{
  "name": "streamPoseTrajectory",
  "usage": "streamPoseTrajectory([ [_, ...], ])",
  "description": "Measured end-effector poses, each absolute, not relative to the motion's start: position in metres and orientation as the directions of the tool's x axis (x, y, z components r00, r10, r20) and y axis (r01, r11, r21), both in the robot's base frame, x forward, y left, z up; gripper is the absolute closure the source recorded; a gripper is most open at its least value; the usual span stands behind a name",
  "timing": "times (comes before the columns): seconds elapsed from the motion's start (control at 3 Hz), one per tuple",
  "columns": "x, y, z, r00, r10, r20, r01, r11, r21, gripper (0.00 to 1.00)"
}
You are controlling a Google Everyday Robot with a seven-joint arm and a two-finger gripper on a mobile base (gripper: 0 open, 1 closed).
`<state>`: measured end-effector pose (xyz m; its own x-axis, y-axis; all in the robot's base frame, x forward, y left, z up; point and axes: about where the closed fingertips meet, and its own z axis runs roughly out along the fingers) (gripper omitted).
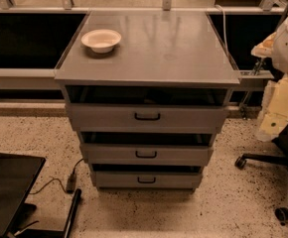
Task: Open bottom drawer
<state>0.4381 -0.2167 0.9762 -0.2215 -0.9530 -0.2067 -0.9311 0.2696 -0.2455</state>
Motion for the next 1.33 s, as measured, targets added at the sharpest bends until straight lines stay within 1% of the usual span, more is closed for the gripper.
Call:
streamPoseTrajectory([
  [0.67,0.435,-0.216,0.969,-0.196,-0.954,-0.229,-0.936,0.251,-0.246,0.00],
  [1.0,0.423,-0.211,0.932,-0.133,-0.943,-0.306,-0.952,0.207,-0.225,0.00],
  [1.33,0.400,-0.206,0.860,-0.094,-0.889,-0.449,-0.962,0.197,-0.190,0.00],
])
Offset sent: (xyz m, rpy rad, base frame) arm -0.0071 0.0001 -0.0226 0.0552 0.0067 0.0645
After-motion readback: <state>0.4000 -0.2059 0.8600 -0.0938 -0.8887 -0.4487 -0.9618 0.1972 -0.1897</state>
